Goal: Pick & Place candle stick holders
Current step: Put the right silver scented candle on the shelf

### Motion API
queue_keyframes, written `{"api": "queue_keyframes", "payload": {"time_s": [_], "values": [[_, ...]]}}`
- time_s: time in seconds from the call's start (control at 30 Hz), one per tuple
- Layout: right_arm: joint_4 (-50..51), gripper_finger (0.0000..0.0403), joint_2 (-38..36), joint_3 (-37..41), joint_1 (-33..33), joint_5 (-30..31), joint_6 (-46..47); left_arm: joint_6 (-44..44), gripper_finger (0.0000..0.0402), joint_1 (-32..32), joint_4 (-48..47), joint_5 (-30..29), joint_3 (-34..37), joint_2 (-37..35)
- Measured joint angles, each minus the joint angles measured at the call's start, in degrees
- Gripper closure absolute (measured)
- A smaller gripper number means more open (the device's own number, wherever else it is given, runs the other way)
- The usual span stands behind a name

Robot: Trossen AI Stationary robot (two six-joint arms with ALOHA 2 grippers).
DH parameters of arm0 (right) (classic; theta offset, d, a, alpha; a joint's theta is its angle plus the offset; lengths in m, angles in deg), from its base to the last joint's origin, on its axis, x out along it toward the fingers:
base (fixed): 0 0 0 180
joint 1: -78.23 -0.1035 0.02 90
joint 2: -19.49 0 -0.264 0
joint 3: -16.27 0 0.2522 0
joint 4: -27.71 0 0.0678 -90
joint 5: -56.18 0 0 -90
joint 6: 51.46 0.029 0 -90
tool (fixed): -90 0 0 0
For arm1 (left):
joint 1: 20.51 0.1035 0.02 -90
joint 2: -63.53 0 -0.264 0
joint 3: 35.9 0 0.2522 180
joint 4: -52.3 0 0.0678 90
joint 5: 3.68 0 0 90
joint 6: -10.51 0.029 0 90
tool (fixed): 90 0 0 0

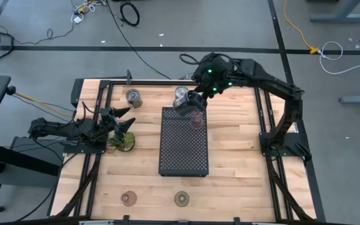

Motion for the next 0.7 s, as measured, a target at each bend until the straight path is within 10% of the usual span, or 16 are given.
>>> {"api": "queue_keyframes", "payload": {"time_s": [0.7], "values": [[-2.7, 0.0078, 8.1, 0.0, -3.0, -0.6, -2.6, 0.0, 0.0003, 0.0, 0.0, -0.7, 0.0, 0.0]]}}
